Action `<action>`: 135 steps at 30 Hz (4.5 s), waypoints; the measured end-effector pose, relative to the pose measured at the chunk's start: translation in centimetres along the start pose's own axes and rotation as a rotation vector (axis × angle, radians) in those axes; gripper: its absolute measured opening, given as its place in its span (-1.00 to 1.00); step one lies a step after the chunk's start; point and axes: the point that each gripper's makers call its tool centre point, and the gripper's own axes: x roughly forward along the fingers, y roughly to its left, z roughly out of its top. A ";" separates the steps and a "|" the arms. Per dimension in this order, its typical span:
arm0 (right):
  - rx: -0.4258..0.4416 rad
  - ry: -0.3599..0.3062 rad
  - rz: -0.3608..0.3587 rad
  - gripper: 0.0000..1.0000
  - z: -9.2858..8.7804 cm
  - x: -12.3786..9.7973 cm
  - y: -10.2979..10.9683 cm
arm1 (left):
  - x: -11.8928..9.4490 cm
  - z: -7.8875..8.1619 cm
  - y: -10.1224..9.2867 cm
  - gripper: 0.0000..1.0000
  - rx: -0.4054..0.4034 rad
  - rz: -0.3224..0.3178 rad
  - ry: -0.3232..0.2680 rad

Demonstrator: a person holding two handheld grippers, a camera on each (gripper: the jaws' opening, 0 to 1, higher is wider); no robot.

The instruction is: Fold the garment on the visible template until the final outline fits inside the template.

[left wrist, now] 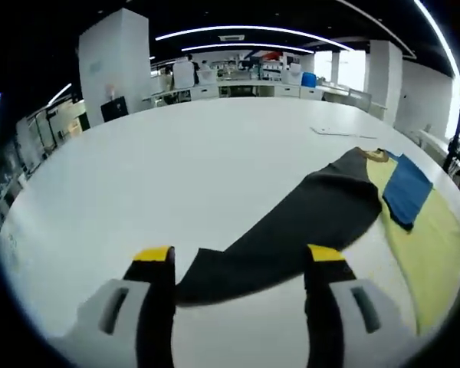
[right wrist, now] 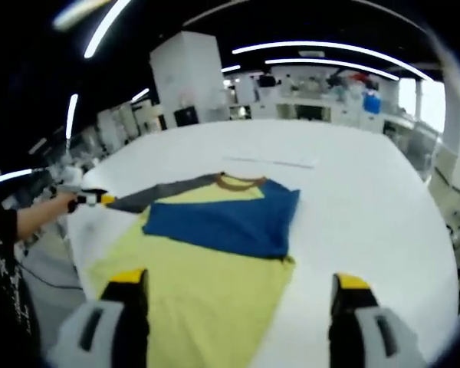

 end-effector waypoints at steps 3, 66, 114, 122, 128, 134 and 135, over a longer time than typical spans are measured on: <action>0.010 0.000 -0.010 0.98 -0.3 -0.1 -0.2 | 0.3 -0.5 0.5 0.13 0.006 -0.005 0.014; -0.023 0.007 0.028 0.87 -0.3 -1.7 2.9 | -6.1 -3.2 -2.4 -1.00 0.130 -0.172 0.018; -0.051 0.002 0.005 0.98 -0.9 -4.1 2.8 | -4.0 -6.2 1.1 -0.47 -0.146 0.109 0.152; -0.049 0.004 -0.011 0.98 -1.2 -4.4 2.4 | -3.9 -6.6 1.7 -0.53 -0.182 0.133 0.148; -0.024 -0.007 -0.001 0.98 -1.1 -4.3 2.7 | -4.0 -6.7 2.0 -0.71 -0.239 0.176 0.170; -0.028 -0.004 0.008 0.98 -1.2 -4.2 3.1 | -3.9 -6.4 1.7 -0.89 -0.257 0.165 0.176; -0.028 -0.002 0.011 0.98 -1.2 -4.1 3.2 | -3.7 -6.4 1.4 -0.97 -0.268 0.152 0.173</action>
